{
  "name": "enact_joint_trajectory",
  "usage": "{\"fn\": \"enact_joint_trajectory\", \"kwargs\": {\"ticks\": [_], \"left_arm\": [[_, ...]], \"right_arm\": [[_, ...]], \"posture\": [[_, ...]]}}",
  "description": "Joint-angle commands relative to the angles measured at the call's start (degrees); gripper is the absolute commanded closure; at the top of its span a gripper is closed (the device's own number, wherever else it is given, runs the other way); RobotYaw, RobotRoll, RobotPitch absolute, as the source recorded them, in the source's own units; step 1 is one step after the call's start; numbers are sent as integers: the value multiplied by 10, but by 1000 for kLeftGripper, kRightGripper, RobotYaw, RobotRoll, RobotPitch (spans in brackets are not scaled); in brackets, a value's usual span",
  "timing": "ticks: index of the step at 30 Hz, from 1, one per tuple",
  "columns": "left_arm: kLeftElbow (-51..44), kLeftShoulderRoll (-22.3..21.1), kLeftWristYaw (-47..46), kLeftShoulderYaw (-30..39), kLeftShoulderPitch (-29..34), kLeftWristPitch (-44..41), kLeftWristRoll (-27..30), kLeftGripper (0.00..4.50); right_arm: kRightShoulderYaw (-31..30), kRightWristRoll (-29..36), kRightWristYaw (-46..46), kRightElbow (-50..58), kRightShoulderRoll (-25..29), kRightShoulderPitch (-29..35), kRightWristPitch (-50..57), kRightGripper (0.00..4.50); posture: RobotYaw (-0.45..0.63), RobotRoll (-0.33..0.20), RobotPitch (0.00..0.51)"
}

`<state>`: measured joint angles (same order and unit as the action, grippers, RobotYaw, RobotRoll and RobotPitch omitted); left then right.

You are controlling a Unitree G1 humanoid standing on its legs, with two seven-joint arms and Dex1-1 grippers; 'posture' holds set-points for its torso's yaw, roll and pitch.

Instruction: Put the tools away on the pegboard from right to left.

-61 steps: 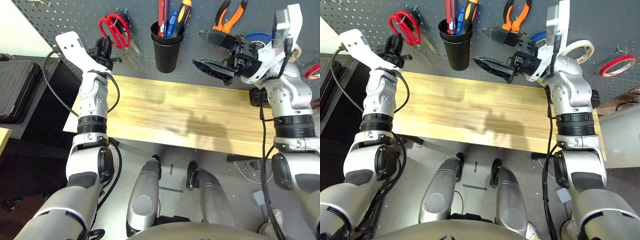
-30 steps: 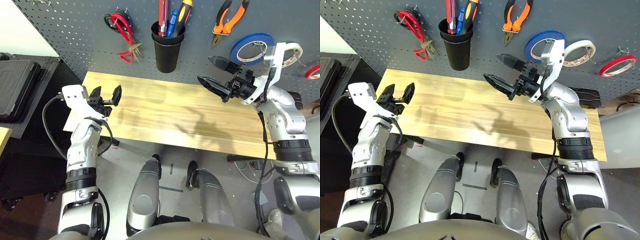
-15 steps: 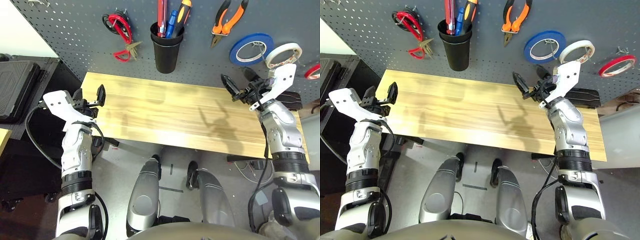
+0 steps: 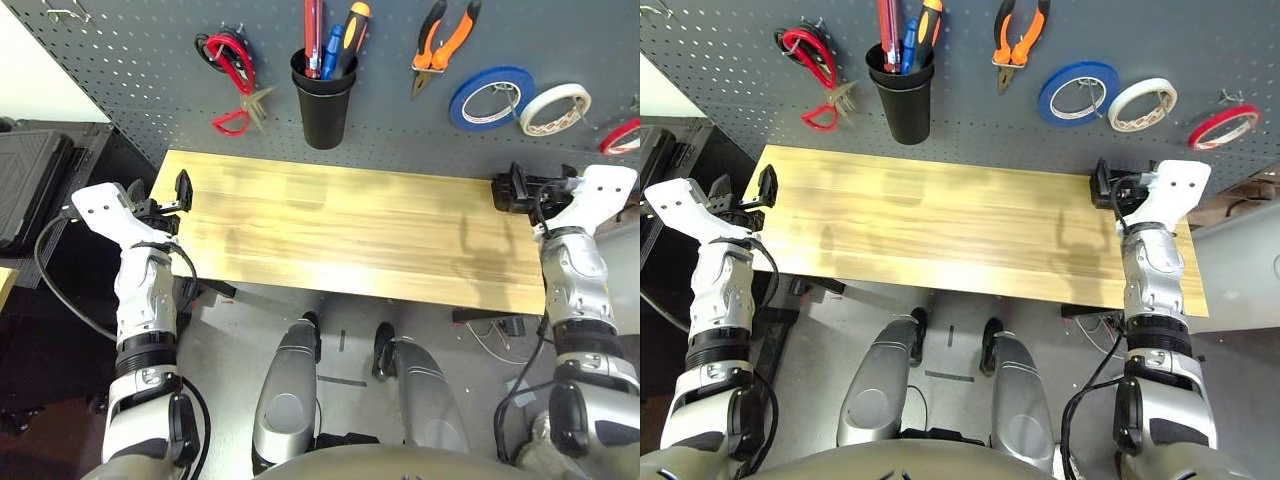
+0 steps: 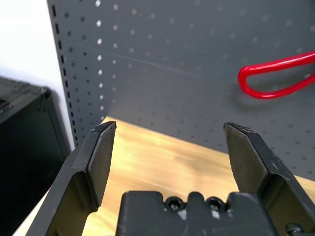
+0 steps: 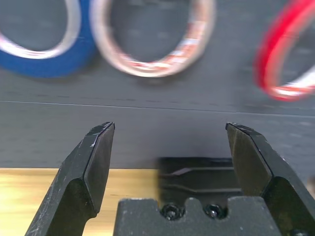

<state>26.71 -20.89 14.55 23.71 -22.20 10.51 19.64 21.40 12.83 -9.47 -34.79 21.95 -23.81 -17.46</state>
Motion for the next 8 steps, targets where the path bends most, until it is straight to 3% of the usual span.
{"fn": "enact_joint_trajectory", "kwargs": {"ticks": [1, 8], "left_arm": [[29, -8, 3, 4, -2, 15, -7, 24], [46, -12, 3, 1, -13, 27, -10, 24]], "right_arm": [[22, -1, 13, -43, 15, 13, -31, 0], [24, 0, 15, -82, 23, 8, -60, 0]], "posture": [[162, 0, 244], [171, 0, 235]]}}
